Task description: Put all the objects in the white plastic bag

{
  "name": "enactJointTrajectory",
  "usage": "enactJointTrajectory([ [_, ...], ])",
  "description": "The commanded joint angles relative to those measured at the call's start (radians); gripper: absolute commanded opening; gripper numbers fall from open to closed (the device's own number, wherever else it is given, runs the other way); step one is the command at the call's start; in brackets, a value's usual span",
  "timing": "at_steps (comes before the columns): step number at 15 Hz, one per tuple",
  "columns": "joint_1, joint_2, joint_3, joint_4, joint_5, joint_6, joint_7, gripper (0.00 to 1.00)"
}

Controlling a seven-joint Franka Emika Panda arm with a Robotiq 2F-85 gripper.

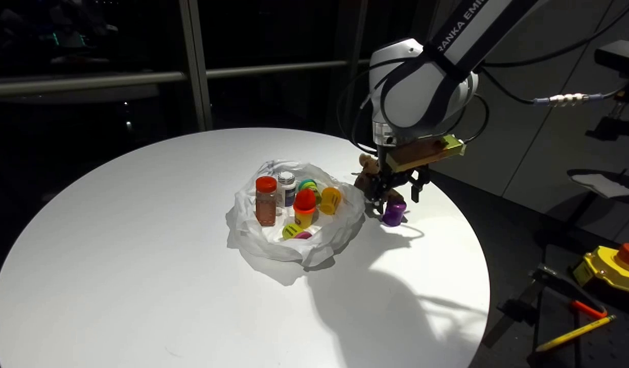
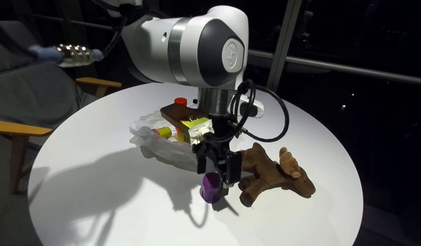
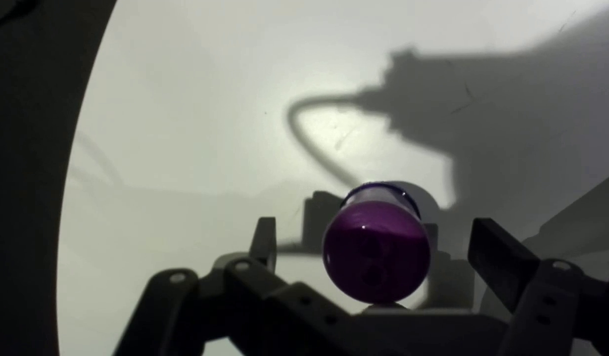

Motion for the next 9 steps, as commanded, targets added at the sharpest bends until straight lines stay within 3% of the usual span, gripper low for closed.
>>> enactJointTrajectory([
  [1, 0.012, 0.023, -0.014, 0.045, 0.008, -0.022, 0.039, 0.74],
  [7, -0.009, 0.014, -0.004, 0.06, 0.045, -0.048, 0.038, 0.28],
  [9, -0.021, -0.015, -0.001, 0.057, 0.067, -0.095, 0.028, 0.27],
])
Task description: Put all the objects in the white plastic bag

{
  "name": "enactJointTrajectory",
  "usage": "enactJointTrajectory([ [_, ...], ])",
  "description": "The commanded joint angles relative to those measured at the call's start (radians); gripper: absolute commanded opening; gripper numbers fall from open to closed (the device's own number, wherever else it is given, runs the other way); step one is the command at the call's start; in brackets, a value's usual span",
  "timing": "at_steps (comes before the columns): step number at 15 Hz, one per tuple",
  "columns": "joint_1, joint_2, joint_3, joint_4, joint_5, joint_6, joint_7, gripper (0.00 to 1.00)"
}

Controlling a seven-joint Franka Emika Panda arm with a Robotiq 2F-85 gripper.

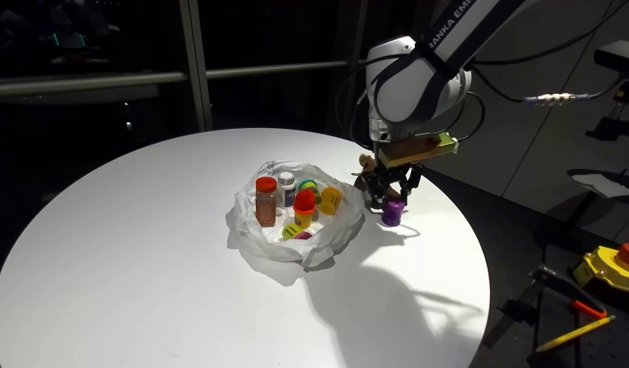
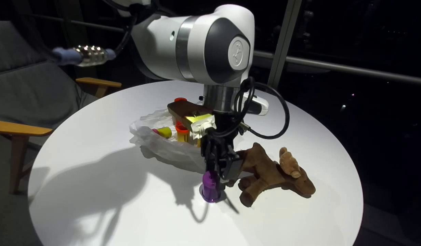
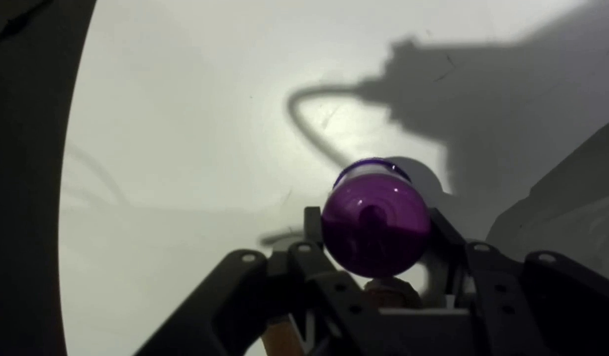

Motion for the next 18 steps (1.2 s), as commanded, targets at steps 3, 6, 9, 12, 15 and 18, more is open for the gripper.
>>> enactJointTrajectory([
  [3, -0.037, -0.138, 0.01, -0.007, 0.072, -0.15, -0.042, 0.27],
  [6, -0.047, -0.252, 0.034, -0.003, 0.101, -0.176, -0.087, 0.27],
  [9, -0.029, -0.303, 0.069, 0.056, 0.114, -0.19, -0.082, 0.27],
  [12, -0.004, -0.284, 0.133, 0.078, 0.138, -0.186, -0.073, 0.27],
  [15, 0.041, -0.214, 0.164, 0.106, 0.098, -0.168, -0.014, 0.27],
  [18, 0.083, -0.134, 0.162, 0.146, 0.074, -0.183, 0.027, 0.27],
])
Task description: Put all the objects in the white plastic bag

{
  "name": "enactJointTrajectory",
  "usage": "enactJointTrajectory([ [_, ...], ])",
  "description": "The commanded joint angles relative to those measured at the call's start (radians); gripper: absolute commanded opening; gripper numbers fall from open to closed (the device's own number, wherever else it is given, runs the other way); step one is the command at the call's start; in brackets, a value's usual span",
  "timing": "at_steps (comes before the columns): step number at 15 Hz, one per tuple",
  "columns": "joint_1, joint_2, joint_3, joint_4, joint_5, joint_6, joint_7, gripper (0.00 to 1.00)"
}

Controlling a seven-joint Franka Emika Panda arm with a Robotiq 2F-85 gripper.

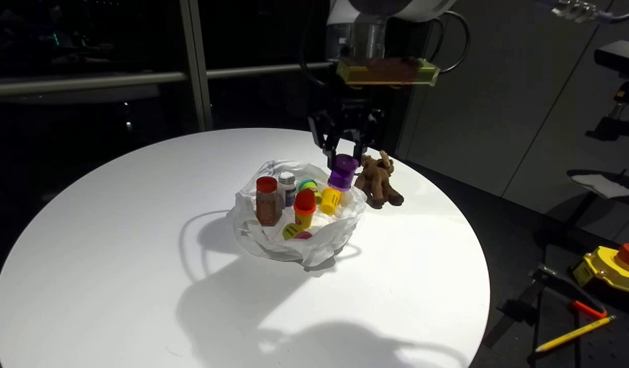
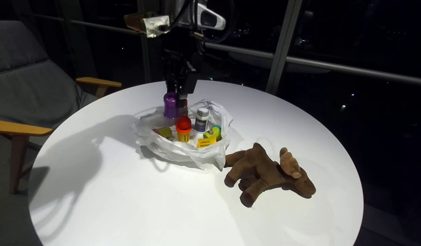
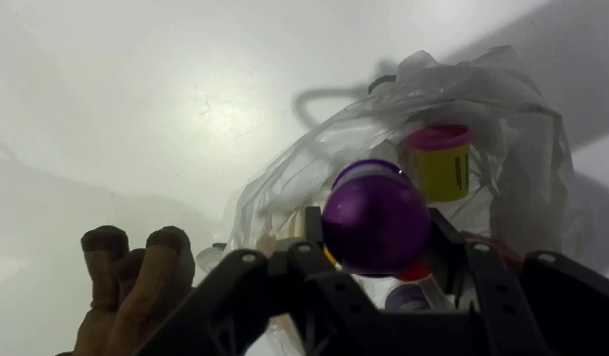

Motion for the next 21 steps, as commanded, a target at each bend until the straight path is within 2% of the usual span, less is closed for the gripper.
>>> enactJointTrajectory([
  [1, 0.04, 0.105, -0.01, 0.082, -0.041, -0.015, 0.052, 0.27],
  [10, 0.063, 0.2, -0.057, 0.096, -0.082, 0.109, 0.09, 0.27],
  [18, 0.081, 0.266, -0.06, 0.133, -0.071, 0.109, 0.113, 0.27],
  [21, 0.103, 0.293, -0.064, 0.163, -0.069, 0.106, 0.158, 0.27],
])
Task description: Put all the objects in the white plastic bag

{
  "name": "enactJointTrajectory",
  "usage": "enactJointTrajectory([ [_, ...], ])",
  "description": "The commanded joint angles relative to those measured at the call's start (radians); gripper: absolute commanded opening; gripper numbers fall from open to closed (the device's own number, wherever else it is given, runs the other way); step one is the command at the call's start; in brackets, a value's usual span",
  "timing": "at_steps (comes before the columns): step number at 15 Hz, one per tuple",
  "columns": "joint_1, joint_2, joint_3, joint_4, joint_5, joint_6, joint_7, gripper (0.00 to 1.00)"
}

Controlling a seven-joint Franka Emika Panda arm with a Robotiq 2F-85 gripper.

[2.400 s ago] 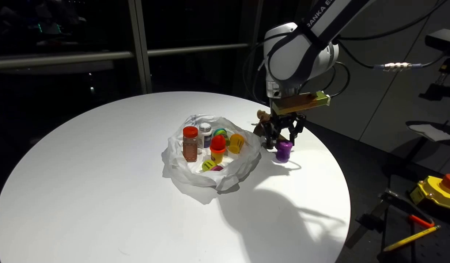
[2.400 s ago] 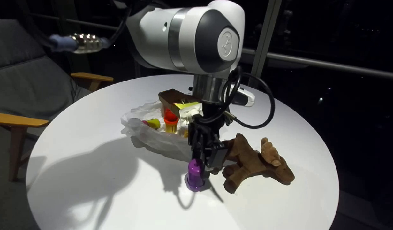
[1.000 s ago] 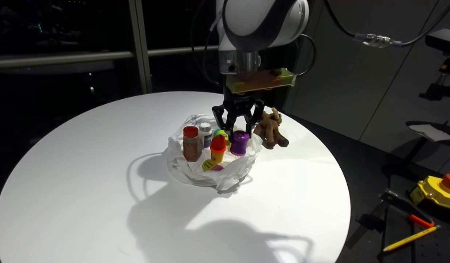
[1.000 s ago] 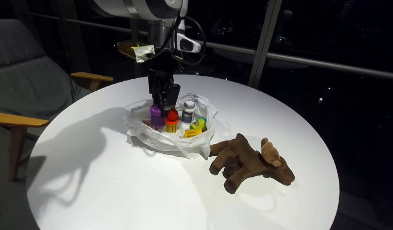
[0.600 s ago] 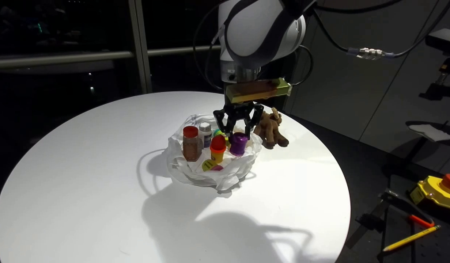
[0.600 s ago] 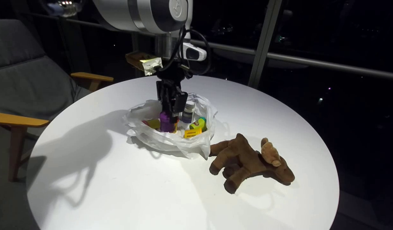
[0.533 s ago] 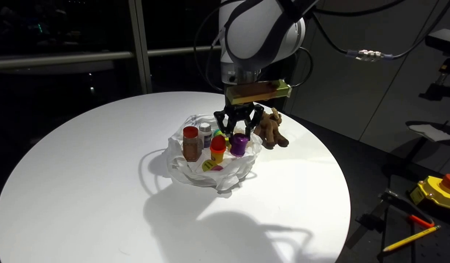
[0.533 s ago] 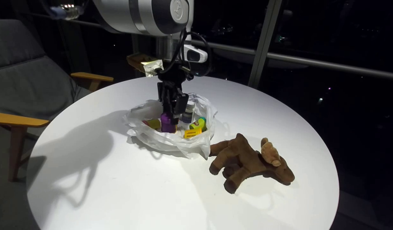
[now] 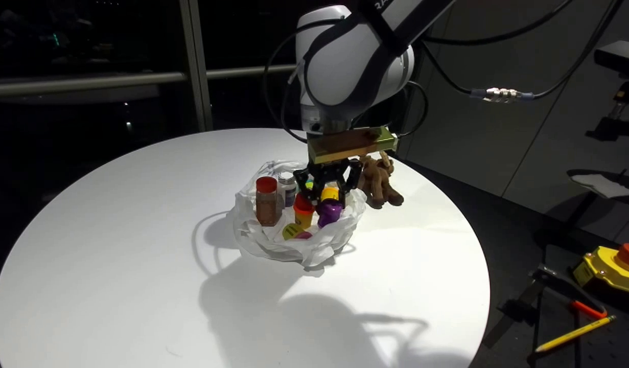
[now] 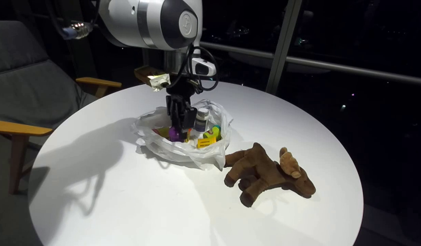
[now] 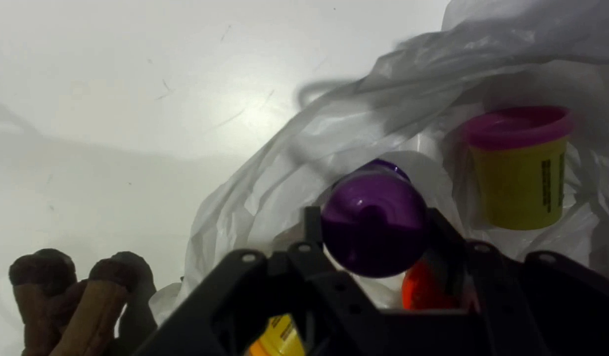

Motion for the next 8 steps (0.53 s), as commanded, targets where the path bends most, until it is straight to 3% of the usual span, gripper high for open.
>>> enactJointTrajectory([
  [1, 0.033, 0.04, -0.012, 0.062, -0.001, 0.001, 0.067, 0.27],
  [8, 0.08, 0.109, -0.042, 0.164, -0.035, 0.001, 0.197, 0.27],
])
